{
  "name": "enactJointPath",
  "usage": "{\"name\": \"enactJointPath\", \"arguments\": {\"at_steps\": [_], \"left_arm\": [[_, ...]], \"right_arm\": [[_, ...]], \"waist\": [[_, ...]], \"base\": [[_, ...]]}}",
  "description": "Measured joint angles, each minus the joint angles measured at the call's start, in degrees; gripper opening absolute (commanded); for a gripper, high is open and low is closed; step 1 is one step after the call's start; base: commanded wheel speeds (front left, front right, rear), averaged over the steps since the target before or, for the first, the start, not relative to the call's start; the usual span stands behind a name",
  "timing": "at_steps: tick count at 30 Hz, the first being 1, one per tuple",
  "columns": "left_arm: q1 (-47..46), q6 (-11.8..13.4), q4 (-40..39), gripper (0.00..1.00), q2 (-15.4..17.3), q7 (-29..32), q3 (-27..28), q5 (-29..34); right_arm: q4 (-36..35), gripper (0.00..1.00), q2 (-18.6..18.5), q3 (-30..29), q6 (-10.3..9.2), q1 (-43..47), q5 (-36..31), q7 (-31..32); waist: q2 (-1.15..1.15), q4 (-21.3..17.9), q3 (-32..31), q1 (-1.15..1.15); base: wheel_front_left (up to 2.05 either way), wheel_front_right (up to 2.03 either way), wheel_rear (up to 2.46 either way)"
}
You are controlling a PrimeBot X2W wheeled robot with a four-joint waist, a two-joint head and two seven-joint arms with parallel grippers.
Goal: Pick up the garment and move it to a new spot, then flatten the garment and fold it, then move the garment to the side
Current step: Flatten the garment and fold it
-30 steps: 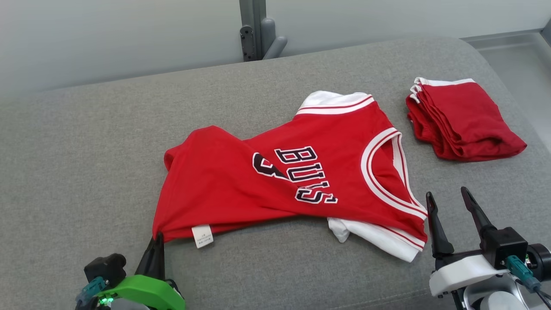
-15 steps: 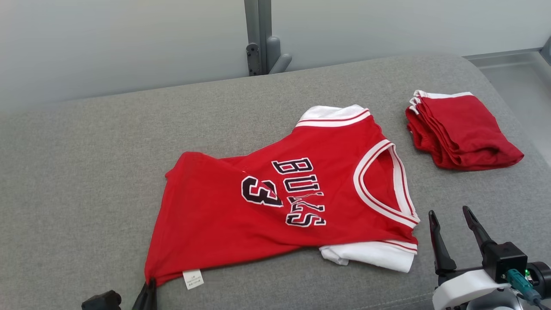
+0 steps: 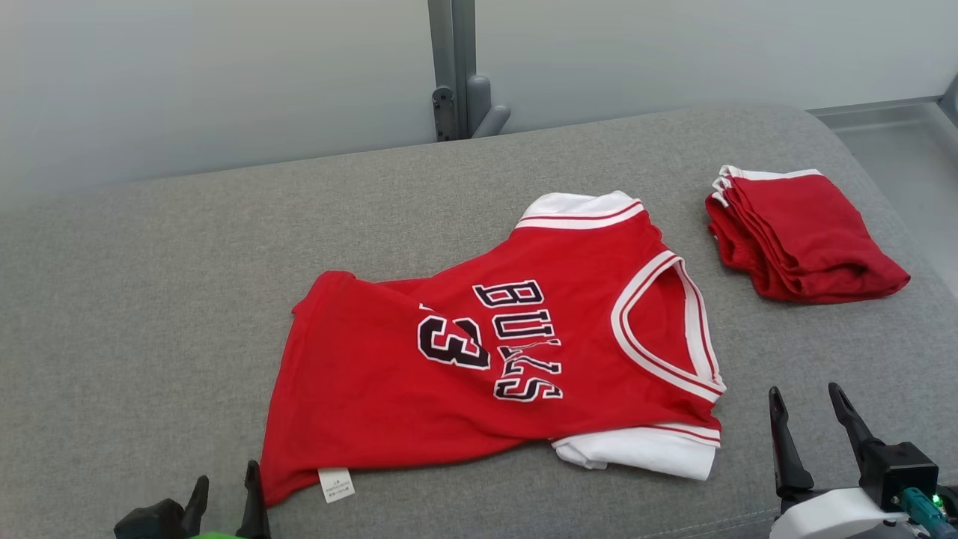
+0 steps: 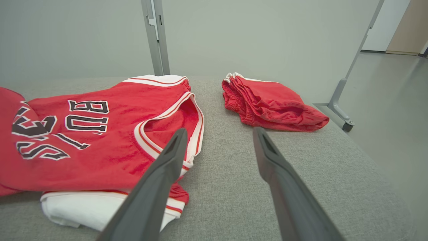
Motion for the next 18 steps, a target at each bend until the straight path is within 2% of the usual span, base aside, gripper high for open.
{"name": "enactJointPath", "arguments": {"at_steps": [5,9,13,18], "left_arm": [[0.29,0.49,-5.87,1.0,-0.69,-0.18,0.98,3.13],[0.41,0.43,-8.91,1.0,-1.9,-0.21,0.65,4.57],[0.25,-0.09,-10.93,1.0,-2.94,-0.23,-0.64,6.3],[-0.34,-0.52,-13.34,1.0,-3.53,-0.23,-2.04,7.53]], "right_arm": [[0.2,1.0,0.29,-0.56,0.0,0.04,-0.07,0.0],[3.61,1.0,0.36,1.47,0.0,-0.38,0.01,0.0],[9.92,1.0,-0.75,4.24,0.0,-4.43,0.14,0.23],[20.13,1.0,-2.21,4.77,0.0,-10.61,1.62,1.65]], "waist": [[0.0,0.05,-0.13,0.0],[0.0,0.15,0.06,0.0],[0.0,0.83,0.53,0.0],[0.0,2.63,1.25,0.0]], "base": [[0.0,0.0,0.0],[0.0,0.0,0.0],[0.0,0.0,0.0],[0.0,0.0,0.0]]}}
